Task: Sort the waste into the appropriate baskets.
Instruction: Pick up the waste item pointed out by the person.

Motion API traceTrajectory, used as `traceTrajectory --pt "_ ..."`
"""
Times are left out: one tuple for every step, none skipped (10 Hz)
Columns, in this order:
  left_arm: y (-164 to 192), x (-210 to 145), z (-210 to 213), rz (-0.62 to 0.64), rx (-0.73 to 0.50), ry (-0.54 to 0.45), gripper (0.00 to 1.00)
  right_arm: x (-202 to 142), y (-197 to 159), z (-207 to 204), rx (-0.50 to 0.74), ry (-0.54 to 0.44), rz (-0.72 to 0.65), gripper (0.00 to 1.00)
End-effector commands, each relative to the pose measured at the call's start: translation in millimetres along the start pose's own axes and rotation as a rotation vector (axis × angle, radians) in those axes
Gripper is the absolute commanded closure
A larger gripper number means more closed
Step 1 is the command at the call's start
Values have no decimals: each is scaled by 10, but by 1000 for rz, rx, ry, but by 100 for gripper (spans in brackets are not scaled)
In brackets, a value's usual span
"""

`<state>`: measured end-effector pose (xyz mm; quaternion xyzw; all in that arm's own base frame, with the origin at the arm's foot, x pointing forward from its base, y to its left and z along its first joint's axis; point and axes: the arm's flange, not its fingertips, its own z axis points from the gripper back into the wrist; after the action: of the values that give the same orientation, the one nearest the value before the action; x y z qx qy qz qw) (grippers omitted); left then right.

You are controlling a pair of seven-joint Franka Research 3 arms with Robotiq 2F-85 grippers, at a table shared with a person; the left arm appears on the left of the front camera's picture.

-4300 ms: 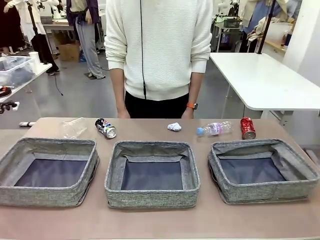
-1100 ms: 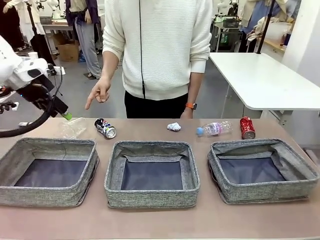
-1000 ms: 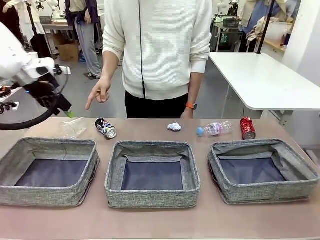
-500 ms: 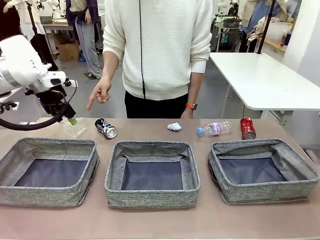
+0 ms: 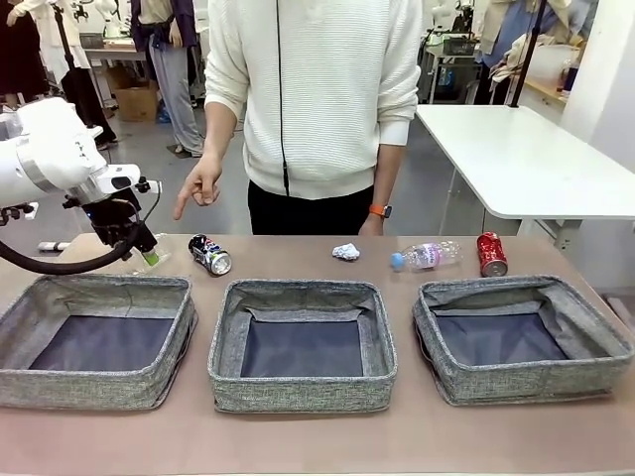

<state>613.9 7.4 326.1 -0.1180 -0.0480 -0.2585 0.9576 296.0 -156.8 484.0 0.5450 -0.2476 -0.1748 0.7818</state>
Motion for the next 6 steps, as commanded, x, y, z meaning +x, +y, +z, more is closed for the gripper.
traceTrajectory --pt "66 9 31 -10 11 7 0 33 7 -17 25 -10 26 0" --pt "70 3 24 -8 10 7 0 33 7 -17 25 -10 26 0" --pt "41 8 17 -8 10 7 0 33 7 -17 25 -10 26 0" --pt "29 9 11 -1 21 4 0 33 7 -17 25 -10 26 0" --pt "13 3 11 0 34 -5 19 33 7 -17 25 -10 26 0" --pt "2 -10 21 -6 33 -11 19 33 7 -17 25 -10 26 0"
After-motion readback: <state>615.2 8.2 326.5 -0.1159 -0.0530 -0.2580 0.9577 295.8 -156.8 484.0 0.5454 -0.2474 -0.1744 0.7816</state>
